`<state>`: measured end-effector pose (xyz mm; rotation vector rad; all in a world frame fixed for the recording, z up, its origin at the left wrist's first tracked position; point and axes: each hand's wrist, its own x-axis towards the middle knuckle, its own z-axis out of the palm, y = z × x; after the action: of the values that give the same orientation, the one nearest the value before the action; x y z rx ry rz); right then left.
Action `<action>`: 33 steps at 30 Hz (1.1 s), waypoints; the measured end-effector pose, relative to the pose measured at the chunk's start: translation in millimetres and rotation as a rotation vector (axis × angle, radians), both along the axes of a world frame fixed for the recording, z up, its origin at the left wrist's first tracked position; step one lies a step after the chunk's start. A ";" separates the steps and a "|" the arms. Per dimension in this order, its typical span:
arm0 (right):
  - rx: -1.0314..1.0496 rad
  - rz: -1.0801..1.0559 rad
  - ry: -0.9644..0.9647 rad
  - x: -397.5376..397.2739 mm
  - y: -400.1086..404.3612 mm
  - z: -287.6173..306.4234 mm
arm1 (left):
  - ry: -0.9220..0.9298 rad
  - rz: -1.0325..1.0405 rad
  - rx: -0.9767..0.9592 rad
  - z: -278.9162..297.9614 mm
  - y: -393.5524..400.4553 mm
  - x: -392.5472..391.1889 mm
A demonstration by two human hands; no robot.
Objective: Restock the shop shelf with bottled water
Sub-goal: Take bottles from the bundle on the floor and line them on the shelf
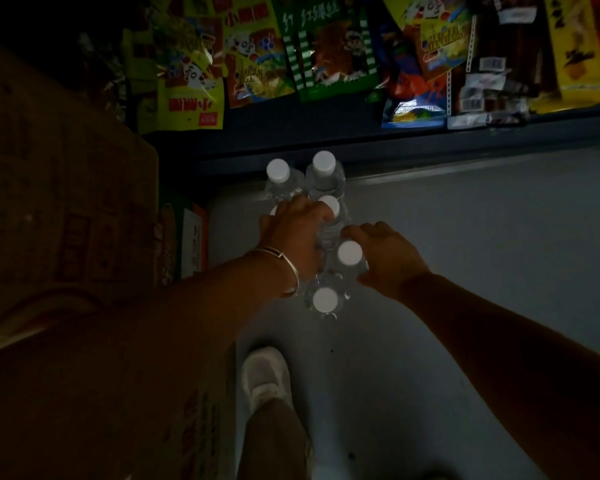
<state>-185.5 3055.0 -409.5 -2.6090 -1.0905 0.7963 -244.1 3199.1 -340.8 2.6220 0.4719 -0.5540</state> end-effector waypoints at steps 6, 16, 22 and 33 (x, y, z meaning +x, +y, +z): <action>0.045 -0.122 0.071 6.3 -12.0 31.3 | 0.014 -0.024 0.022 22.1 -3.0 3.6; 0.271 -0.136 0.235 36.3 -35.0 223.3 | 0.091 -0.118 0.060 180.7 -21.2 34.2; 0.450 -0.055 0.187 53.4 -26.8 390.1 | 0.023 -0.203 0.044 336.0 -9.9 39.1; 0.680 0.099 0.052 57.0 12.1 743.4 | 0.037 -0.072 -0.058 661.9 40.1 4.8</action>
<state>-128.5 3067.1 334.0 -1.9672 -1.2160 0.4031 -239.3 3239.2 321.0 2.5854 0.3687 -0.6313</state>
